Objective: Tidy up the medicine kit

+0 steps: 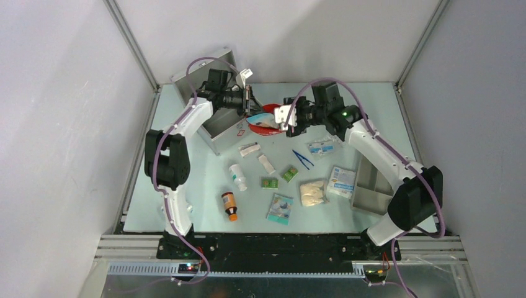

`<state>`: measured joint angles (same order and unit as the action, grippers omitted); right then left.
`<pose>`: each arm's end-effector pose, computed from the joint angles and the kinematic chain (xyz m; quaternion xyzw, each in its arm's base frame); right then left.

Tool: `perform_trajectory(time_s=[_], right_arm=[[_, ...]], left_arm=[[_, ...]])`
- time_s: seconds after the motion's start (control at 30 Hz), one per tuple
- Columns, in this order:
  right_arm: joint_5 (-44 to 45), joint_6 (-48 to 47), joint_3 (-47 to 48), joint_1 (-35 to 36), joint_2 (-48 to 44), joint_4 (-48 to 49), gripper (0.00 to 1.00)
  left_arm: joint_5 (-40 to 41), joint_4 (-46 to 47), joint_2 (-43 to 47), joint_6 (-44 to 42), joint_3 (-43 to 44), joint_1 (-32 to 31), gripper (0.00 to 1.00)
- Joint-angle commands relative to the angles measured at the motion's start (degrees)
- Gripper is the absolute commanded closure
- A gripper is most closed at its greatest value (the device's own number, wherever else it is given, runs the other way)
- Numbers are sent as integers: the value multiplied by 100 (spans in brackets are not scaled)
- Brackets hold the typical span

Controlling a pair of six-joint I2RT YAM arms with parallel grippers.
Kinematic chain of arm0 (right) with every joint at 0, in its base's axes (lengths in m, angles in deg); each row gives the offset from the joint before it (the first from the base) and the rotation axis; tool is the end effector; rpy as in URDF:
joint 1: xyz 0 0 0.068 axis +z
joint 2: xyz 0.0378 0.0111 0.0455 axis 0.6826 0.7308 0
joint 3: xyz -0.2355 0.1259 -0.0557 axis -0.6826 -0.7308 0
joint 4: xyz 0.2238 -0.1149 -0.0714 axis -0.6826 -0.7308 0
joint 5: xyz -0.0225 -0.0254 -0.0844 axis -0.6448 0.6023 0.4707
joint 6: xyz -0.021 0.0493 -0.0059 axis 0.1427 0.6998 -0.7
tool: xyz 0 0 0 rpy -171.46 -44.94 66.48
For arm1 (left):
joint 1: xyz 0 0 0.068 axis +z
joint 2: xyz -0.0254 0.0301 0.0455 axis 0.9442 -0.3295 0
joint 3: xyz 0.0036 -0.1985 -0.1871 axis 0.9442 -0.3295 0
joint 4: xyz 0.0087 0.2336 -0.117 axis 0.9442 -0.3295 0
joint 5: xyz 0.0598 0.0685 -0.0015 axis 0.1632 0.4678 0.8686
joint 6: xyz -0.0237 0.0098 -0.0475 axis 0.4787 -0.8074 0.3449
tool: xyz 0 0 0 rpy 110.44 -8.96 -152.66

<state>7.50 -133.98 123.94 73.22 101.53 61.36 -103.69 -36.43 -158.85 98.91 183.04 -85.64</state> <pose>0.2976 0.1937 0.3446 -0.7582 0.4114 0.0319 0.5050 0.4244 -0.1440 0.2778 0.1494 0.8098 -0.5309 0.2003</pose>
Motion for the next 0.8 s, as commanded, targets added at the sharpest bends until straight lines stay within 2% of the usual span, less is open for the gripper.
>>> perform_trajectory(time_s=[0.0, 0.1, 0.17, 0.3, 0.43, 0.57, 0.77], right_arm=[[-917, 2102, 736, -147, 120, -259, 33], [-1347, 3217, 1233, -263, 484, -296, 39], [-1589, 3563, 1420, -326, 707, -296, 42], [-1807, 3683, 1565, -329, 998, -326, 50], [-1955, 3378, 1656, -315, 1141, -649, 55], [-1822, 3200, 1635, -253, 1278, -799, 55], [-1412, 3683, 1623, -157, 1568, -155, 58]], left_arm=[[-156, 112, 135, 89, 295, 13, 100], [-197, 116, 158, 45, 307, 19, 100], [-212, 114, 188, 15, 289, 15, 100], [-228, 114, 244, -40, 260, 14, 100], [-221, 115, 295, -79, 239, 19, 100], [-245, 115, 343, -139, 241, -11, 100], [-297, 115, 365, -206, 249, -42, 100]])
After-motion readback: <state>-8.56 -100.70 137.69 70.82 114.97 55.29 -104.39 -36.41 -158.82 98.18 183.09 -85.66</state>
